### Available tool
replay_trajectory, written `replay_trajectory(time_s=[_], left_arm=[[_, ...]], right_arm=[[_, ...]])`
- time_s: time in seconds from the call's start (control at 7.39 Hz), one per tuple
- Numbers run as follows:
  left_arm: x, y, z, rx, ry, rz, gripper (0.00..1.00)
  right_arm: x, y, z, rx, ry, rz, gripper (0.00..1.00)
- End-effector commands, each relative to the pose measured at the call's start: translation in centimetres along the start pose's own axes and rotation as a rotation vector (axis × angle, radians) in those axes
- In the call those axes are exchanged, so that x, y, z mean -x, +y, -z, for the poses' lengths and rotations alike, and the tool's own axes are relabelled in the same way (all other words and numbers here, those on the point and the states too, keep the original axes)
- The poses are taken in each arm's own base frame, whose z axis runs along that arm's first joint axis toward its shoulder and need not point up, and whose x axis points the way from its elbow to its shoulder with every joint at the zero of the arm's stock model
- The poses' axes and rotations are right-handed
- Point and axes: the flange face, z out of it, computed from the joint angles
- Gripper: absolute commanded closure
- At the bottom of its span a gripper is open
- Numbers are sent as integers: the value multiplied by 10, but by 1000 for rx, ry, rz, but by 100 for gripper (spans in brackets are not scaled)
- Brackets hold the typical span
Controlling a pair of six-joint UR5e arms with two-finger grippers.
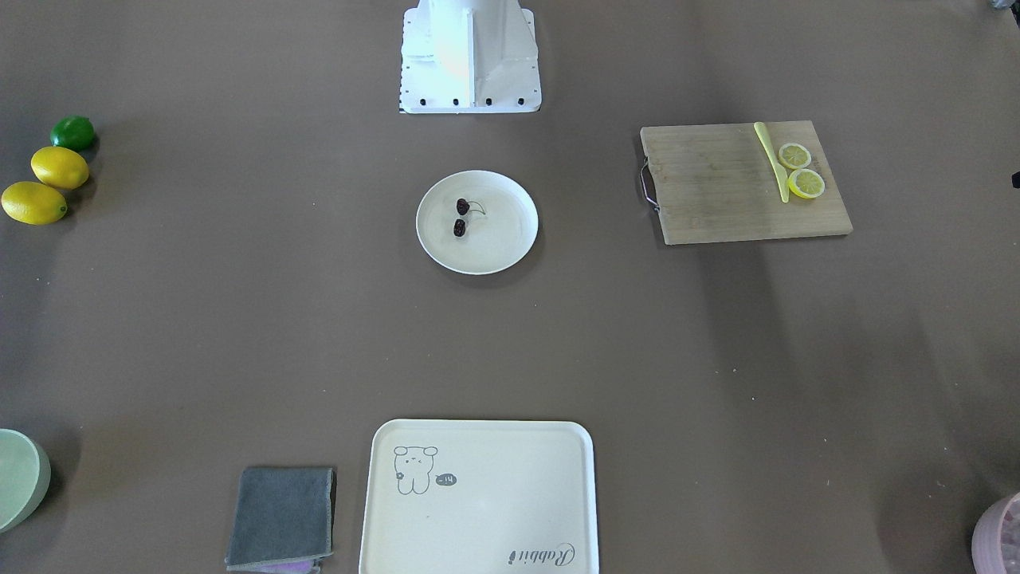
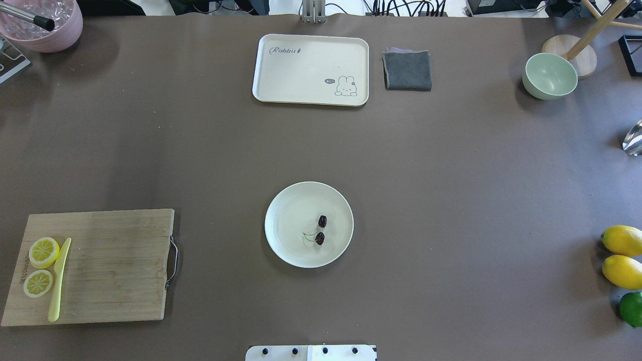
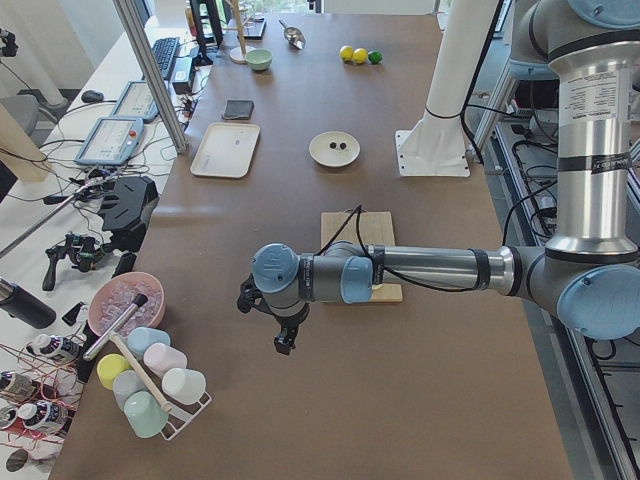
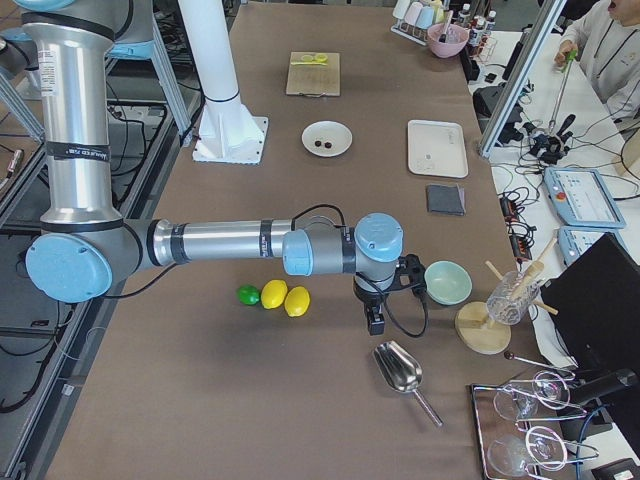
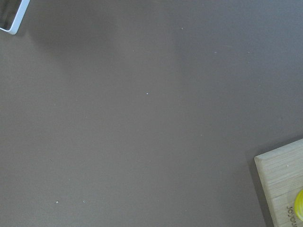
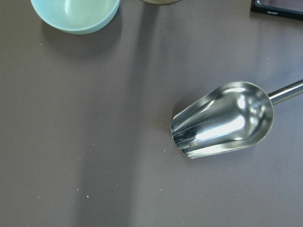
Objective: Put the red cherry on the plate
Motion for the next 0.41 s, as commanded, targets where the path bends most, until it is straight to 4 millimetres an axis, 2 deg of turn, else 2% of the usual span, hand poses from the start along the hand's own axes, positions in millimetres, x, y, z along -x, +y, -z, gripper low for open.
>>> replay_trajectory(time_s=[0.0, 0.27], left_arm=[[7, 4, 9, -28, -14, 5, 2], [11, 4, 12, -22, -61, 2, 2]], right_arm=[[-2, 1, -1, 5, 21, 1, 0], [-1, -2, 0, 1, 18, 4, 0]])
